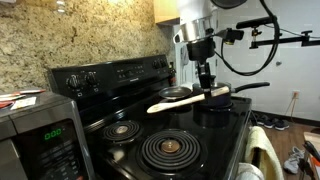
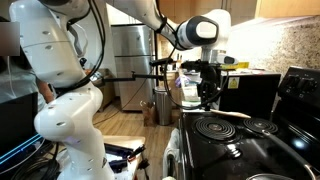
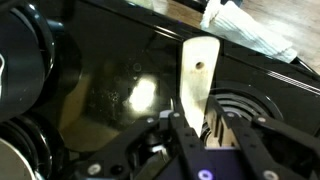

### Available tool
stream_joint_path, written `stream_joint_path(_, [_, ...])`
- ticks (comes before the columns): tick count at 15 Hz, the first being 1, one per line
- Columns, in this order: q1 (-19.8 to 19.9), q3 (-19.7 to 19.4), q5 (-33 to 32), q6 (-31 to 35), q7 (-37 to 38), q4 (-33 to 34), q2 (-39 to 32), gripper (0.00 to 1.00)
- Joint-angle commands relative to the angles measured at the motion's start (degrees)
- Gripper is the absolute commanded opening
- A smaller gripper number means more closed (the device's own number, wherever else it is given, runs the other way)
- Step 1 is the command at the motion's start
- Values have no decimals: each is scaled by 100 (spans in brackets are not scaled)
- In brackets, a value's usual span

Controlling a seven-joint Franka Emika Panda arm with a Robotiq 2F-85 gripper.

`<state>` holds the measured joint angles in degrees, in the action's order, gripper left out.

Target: Move the wooden spoon to the stove then move the spoon to the pan

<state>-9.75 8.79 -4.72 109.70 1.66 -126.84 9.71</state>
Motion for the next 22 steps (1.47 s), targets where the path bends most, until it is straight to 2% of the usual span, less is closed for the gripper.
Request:
stream_joint_path(1, [84,-19,315,249,572,-580,305,7])
stream_joint_path(5, [108,-49,549,675,1188,-1178,539,7])
stream_joint_path(11, [198,-31,828,2079,1961,-2241,965,7])
stream_joint_path(13, [192,-59,840,2482,1770,-2606,1105,7])
stream_joint_path(16, [254,-63,498,2656,1421,-2871,1194,7])
stream_joint_path(20, [319,-88,223,2749,1092,-2858,1150,7])
stream_joint_path(22, [343,-46,302,3033,1298,-2883,1041,7])
